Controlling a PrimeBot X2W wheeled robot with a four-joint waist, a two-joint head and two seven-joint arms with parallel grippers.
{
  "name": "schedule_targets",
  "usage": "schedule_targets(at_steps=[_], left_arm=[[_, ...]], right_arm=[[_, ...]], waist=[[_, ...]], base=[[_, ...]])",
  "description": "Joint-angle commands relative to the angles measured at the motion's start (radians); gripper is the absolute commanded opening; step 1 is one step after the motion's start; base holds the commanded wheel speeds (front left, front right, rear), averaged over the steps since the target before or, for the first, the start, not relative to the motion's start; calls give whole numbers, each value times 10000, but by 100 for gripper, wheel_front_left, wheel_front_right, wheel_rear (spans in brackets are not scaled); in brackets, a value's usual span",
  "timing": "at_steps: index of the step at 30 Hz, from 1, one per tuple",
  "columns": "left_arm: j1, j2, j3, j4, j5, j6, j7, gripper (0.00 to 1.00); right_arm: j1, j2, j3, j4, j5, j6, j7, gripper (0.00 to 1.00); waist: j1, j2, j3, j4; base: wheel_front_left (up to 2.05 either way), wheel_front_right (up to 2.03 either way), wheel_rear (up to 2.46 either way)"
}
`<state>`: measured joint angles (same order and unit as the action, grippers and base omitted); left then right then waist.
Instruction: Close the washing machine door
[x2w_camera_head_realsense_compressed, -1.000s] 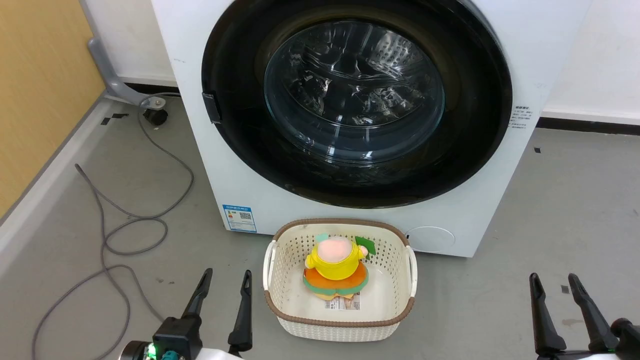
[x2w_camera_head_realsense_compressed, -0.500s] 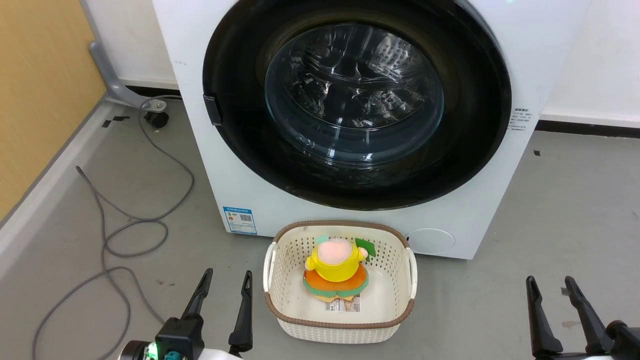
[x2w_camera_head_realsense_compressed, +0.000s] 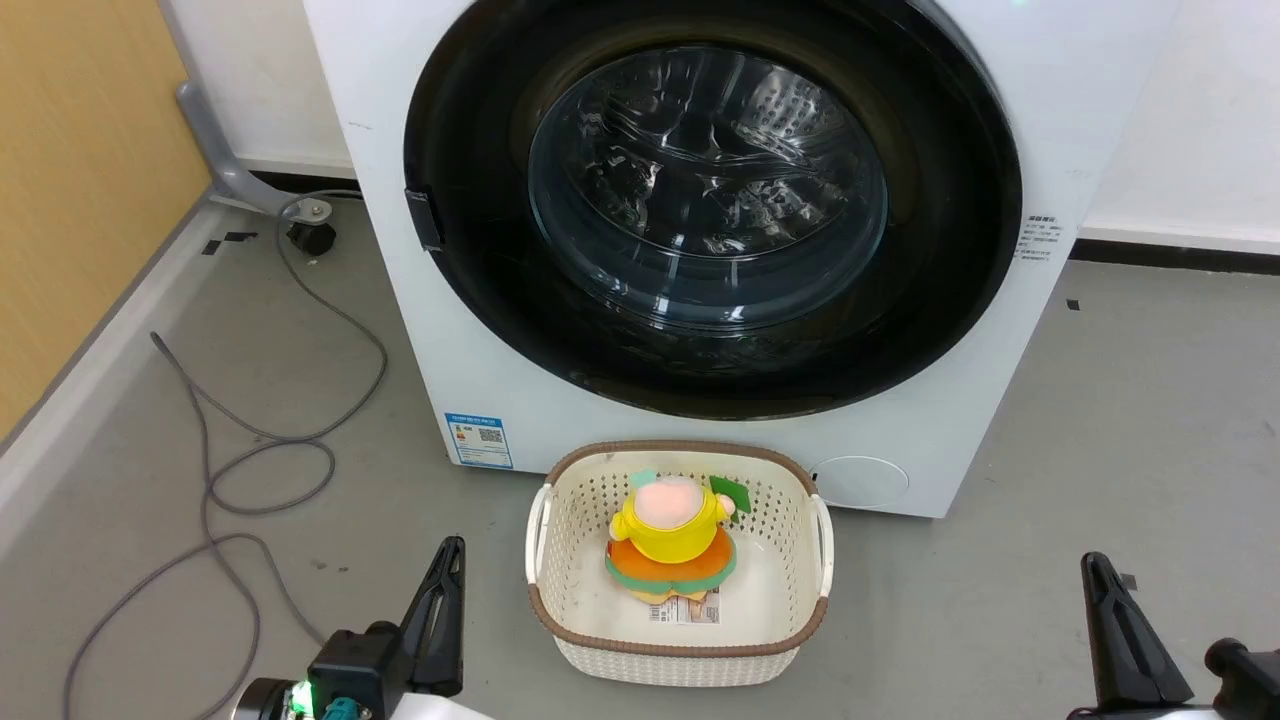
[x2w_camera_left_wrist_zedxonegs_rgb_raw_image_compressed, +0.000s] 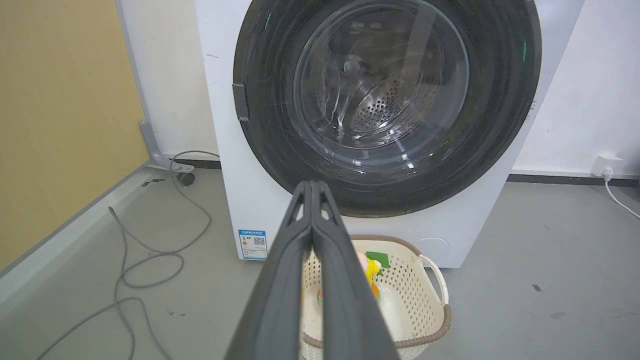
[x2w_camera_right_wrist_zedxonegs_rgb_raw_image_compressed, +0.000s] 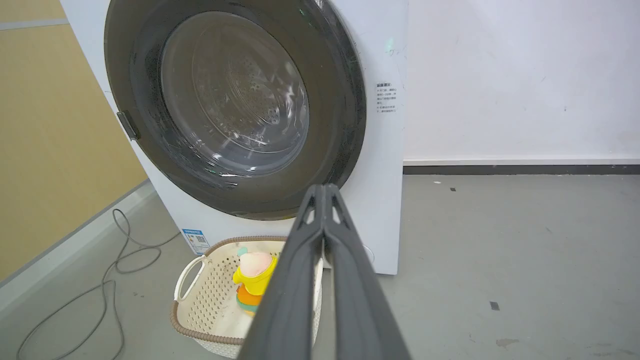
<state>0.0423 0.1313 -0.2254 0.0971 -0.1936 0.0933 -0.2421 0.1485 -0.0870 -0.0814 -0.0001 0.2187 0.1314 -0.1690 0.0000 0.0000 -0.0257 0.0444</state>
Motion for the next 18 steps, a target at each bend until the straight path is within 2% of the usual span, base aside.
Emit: schedule_targets(at_steps=[1, 18], left_arm=[[-35, -43, 89, -59, 120, -41, 77, 0], [-92, -157, 410, -194, 389, -174, 424, 0]], right_arm=[[-114, 29, 35, 0, -98, -1, 52, 0], [-317, 79, 150, 0, -407, -2, 295, 0]], waist=[[0, 0, 4, -7], [0, 0, 42, -72]], base=[[0, 0, 0], [0, 0, 0]])
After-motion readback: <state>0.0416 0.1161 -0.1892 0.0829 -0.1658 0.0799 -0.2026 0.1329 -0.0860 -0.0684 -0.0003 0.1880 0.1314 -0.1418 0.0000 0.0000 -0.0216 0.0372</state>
